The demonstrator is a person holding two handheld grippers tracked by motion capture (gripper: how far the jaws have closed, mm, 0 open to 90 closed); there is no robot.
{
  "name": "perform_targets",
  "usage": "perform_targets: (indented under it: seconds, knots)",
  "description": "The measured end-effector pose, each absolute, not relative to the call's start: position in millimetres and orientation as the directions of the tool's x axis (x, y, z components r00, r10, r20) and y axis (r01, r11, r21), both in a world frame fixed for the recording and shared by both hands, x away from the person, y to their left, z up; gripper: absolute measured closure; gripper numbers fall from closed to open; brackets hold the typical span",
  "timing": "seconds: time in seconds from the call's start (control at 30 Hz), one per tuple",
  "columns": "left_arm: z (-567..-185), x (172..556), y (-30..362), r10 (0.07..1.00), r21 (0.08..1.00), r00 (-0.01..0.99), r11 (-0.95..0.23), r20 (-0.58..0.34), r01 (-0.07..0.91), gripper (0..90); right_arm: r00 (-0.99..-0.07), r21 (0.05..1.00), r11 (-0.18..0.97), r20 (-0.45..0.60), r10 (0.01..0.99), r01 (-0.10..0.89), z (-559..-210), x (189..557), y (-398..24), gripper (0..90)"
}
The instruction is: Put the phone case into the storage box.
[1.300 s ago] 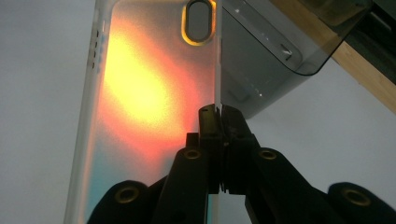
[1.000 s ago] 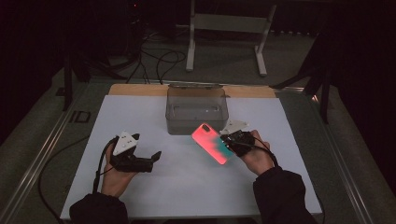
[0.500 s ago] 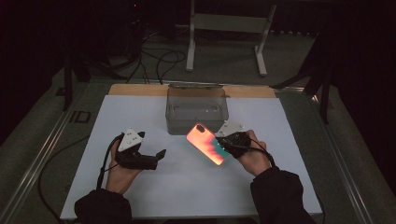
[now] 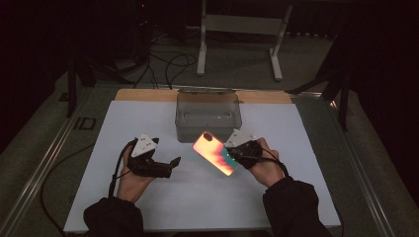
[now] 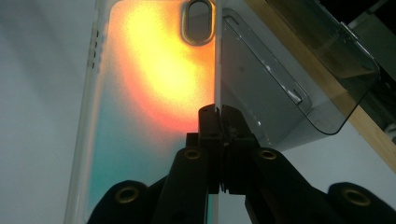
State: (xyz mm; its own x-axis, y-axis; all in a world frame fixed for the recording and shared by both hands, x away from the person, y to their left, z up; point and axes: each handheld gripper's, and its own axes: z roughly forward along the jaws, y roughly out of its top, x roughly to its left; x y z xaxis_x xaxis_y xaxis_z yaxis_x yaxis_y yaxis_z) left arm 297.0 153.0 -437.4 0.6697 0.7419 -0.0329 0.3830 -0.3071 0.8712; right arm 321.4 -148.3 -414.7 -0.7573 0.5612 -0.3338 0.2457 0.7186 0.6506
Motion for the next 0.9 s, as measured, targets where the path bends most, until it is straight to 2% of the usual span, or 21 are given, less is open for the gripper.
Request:
perform_targets:
  seconds: [0.4, 0.9]
  knots:
    - [-435.4, 302.5, 142.8, 0.721, 0.870, 0.690, -0.302, -0.058, 0.389, 3.8, -0.766, 0.659, 0.722, -0.349, 0.540, 0.209, -411.5, 318.2, -144.3, 88.6]
    - [-437.3, 309.5, 128.5, 0.693, 0.849, 0.710, -0.293, -0.130, 0.440, 16.5, -0.778, 0.665, 0.728, -0.364, 0.511, 0.167, -410.7, 313.1, -137.7, 88.6]
